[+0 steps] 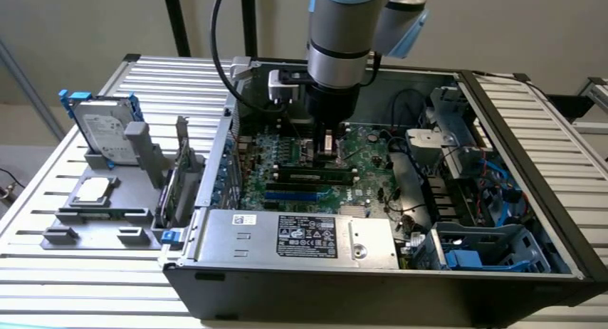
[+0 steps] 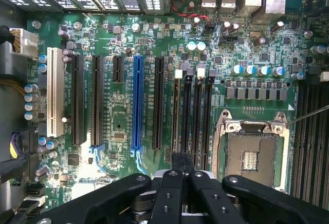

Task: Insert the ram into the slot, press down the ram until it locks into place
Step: 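Press down the ram until it locks into place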

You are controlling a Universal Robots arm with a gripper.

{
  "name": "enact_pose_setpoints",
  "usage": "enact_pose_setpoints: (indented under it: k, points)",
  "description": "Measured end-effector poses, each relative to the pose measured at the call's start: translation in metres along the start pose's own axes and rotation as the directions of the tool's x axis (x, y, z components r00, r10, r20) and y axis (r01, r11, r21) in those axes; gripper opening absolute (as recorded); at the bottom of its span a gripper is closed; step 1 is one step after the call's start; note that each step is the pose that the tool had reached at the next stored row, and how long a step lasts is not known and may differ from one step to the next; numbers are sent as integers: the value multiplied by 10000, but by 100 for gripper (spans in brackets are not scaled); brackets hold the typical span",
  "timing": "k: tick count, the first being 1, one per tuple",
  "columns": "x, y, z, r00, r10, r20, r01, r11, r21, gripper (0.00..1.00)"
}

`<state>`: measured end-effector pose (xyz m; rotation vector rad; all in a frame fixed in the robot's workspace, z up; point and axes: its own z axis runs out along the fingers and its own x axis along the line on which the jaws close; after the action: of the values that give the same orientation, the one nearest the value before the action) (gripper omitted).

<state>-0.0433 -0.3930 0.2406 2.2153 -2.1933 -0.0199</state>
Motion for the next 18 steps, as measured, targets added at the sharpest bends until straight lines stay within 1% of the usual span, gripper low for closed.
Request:
enact_pose_setpoints:
  k: [5,14,18]
  points:
    - [-1,-1,44,10000,1,0,-1,10000,0,11]
    - [-1,-2,87,10000,0,0,0,10000,0,11]
    - [0,-2,109,10000,0,-9,0,10000,-4,11]
